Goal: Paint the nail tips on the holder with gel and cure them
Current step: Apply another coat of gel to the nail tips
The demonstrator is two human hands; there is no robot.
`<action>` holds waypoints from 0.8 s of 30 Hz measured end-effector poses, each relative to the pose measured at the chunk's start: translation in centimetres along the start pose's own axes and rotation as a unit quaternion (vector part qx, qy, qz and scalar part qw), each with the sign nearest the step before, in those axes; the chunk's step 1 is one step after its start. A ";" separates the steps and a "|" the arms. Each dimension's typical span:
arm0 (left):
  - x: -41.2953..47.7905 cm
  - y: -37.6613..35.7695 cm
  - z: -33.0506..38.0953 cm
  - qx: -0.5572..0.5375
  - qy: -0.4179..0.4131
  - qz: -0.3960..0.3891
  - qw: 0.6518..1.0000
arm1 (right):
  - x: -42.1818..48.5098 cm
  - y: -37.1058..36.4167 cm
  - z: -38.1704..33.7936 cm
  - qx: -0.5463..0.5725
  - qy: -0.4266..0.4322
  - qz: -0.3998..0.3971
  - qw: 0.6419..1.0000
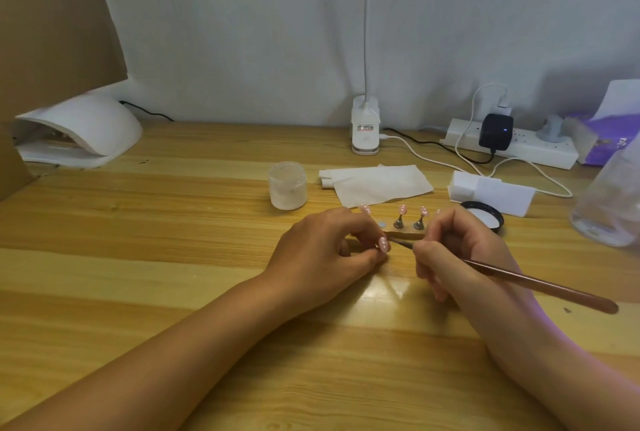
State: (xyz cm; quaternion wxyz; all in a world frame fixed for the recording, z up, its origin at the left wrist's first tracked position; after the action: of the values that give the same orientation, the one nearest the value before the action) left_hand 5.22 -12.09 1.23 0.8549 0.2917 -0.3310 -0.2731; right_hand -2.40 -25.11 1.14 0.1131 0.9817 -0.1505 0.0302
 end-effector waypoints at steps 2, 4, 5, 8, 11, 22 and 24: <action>0.0 0.0 0.0 0.004 0.003 -0.001 1.000 | 0.1 0.0 0.0 -0.011 0.004 0.003 1.000; 0.0 0.0 0.0 0.007 0.003 -0.001 1.000 | 0.1 -0.2 -0.1 -0.024 0.010 0.001 1.000; 0.0 0.0 0.0 0.009 0.003 -0.001 1.000 | 0.0 -0.3 -0.1 -0.026 0.012 -0.002 1.000; 0.0 0.0 -0.1 0.019 0.008 -0.002 1.000 | 0.0 -0.4 -0.2 -0.037 0.014 -0.015 0.999; 0.0 0.0 0.0 0.016 0.005 -0.006 1.000 | -0.1 -0.6 -0.3 -0.060 0.019 -0.019 0.998; 0.0 -0.1 0.0 0.033 -0.009 -0.001 0.999 | -0.2 -0.4 -0.4 -0.071 0.027 0.003 0.997; 0.0 -0.1 0.0 0.032 -0.013 -0.002 0.999 | -0.2 -0.5 -0.5 -0.082 0.025 0.000 0.996</action>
State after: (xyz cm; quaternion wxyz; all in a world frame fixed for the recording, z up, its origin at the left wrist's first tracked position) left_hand 5.20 -12.18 1.22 0.8406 0.3156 -0.3497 -0.2675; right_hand -2.48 -24.47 1.47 0.1969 0.9680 -0.1499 0.0426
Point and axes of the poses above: each hand's wrist, its own x-axis towards the middle knuckle, its own y-axis out of the back of the hand, z = x × y, the point moved 9 cm from there along x, towards the middle knuckle, and after that the axes turned 6 degrees about -y, right-handed, at the moved point
